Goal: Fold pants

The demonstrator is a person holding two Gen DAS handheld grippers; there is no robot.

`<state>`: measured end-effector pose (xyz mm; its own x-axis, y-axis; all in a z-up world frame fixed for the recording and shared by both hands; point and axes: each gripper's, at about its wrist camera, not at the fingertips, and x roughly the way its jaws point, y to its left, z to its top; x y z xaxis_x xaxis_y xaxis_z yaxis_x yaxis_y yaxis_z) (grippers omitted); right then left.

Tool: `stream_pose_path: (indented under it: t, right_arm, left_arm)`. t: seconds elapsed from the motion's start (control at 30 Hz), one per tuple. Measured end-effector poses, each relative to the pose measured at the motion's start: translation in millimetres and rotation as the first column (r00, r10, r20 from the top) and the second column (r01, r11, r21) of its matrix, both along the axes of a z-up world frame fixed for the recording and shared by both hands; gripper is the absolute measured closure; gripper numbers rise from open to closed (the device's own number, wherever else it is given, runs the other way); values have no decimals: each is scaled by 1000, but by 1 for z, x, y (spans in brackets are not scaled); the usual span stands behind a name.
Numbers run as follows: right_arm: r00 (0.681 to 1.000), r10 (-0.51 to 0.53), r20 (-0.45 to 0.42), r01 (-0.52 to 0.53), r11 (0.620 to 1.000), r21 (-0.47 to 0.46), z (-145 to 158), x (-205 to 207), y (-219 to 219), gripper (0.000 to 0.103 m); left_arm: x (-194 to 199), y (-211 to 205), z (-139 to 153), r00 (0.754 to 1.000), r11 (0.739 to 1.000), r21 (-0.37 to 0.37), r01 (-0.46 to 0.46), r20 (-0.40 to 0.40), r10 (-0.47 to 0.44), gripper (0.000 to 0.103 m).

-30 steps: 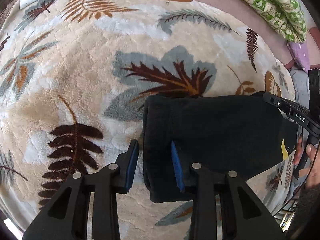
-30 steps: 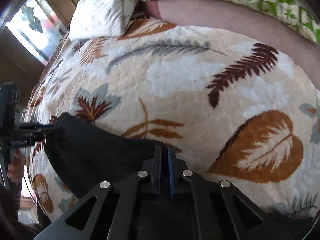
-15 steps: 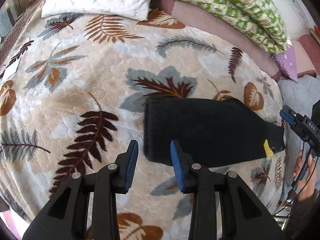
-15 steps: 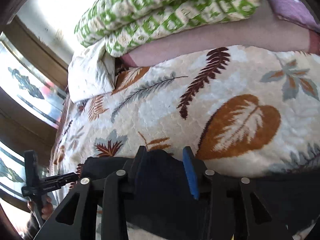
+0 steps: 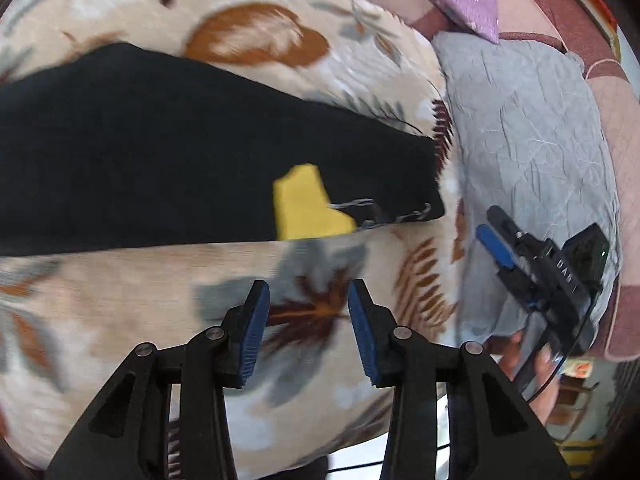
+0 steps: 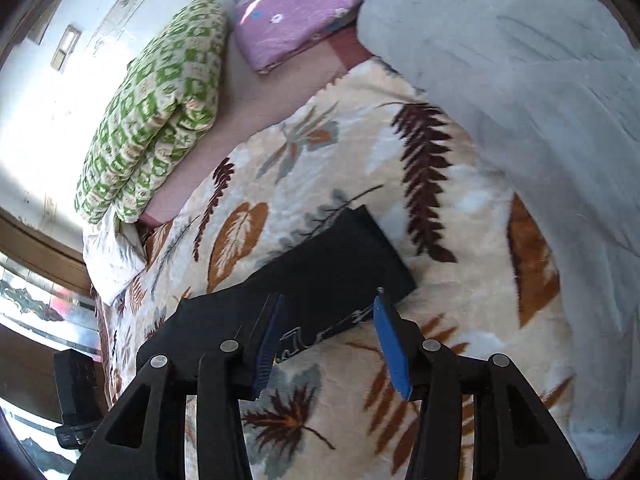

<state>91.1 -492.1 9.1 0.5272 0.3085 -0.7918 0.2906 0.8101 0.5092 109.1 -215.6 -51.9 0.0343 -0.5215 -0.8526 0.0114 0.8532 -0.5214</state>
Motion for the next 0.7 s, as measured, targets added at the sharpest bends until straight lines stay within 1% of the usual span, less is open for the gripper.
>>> stream_pose_path:
  t: [0.07, 0.17, 0.23, 0.33, 0.43, 0.5, 0.6, 0.7]
  right_arm:
    - [1000, -12, -1, 12, 1000, 17, -8, 0, -14, 54]
    - [1000, -8, 1, 8, 999, 33, -23, 10, -30, 51]
    - [1000, 11, 8, -11, 999, 53, -33, 22, -34, 50]
    - [997, 71, 7, -71, 992, 100, -49, 46, -32, 50]
    - [991, 131, -4, -130, 987, 93, -66, 68, -28, 50]
    - [990, 140, -4, -139, 985, 98, -76, 78, -29, 50]
    - [984, 179, 13, -178, 970, 163, -91, 92, -30, 50]
    - [971, 233, 58, -240, 953, 184, -97, 102, -28, 43]
  left_arm:
    - [2, -20, -11, 999, 999, -38, -23, -43, 21, 64]
    - [4, -38, -24, 994, 996, -58, -62, -88, 57, 64]
    - [7, -43, -26, 993, 994, -63, -89, -87, 83, 64]
    - [11, -44, -26, 990, 989, -85, -117, -88, 110, 64]
    - [12, -40, -21, 990, 987, -100, -127, -70, 120, 64]
    - [13, -36, -17, 991, 987, -96, -130, -48, 126, 64]
    - [13, -30, -15, 987, 981, -112, -161, -41, 157, 64]
    - [11, -33, -19, 981, 975, -119, -190, -53, 184, 64]
